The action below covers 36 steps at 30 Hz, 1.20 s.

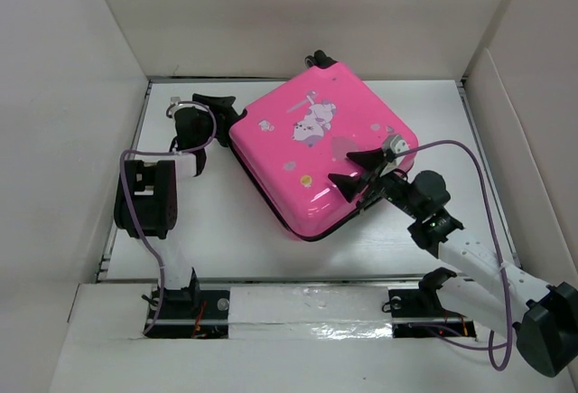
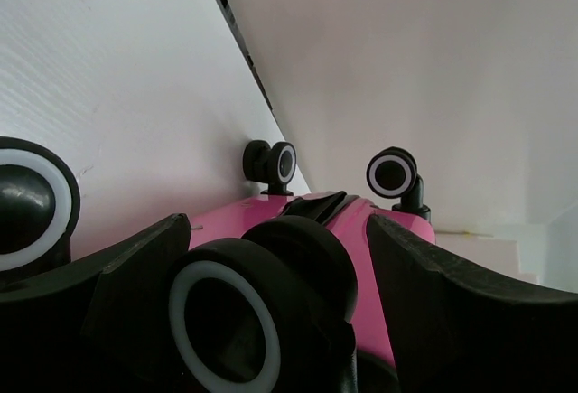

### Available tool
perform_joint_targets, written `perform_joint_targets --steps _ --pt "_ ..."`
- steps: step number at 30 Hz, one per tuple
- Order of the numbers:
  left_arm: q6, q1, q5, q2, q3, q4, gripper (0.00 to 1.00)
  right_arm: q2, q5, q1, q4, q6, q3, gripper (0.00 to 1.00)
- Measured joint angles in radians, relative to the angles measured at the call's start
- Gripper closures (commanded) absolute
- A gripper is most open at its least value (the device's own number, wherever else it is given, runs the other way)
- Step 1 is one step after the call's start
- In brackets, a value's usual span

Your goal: Pack the luggage

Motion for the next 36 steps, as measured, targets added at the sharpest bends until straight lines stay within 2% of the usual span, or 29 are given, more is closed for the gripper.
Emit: perform_joint_targets --steps 8,15,20,25,36 --pt "0.018 0.003 0.004 -0.058 0.006 -0.13 0.25 0.005 0.005 0.008 -0.005 -0.01 0.006 0.15" --pt "0.066 0.006 0.017 -0.077 0.085 -0.256 0.25 0.004 0.007 0.016 -0.01 -0.012 0.006 0.11" --pt "0.08 0.015 0.018 -0.146 0.134 -0.256 0.27 0.001 0.008 0.021 -0.013 -0.013 0.007 0.11" --pt "0.08 0.012 0.034 -0.164 0.192 -0.242 0.34 0.0 0.013 0.021 -0.006 -0.013 0.013 0.11" --pt "0.118 0.012 -0.003 -0.256 0.116 -0.319 0.34 -0.01 0.018 0.028 -0.023 -0.01 0.014 0.11"
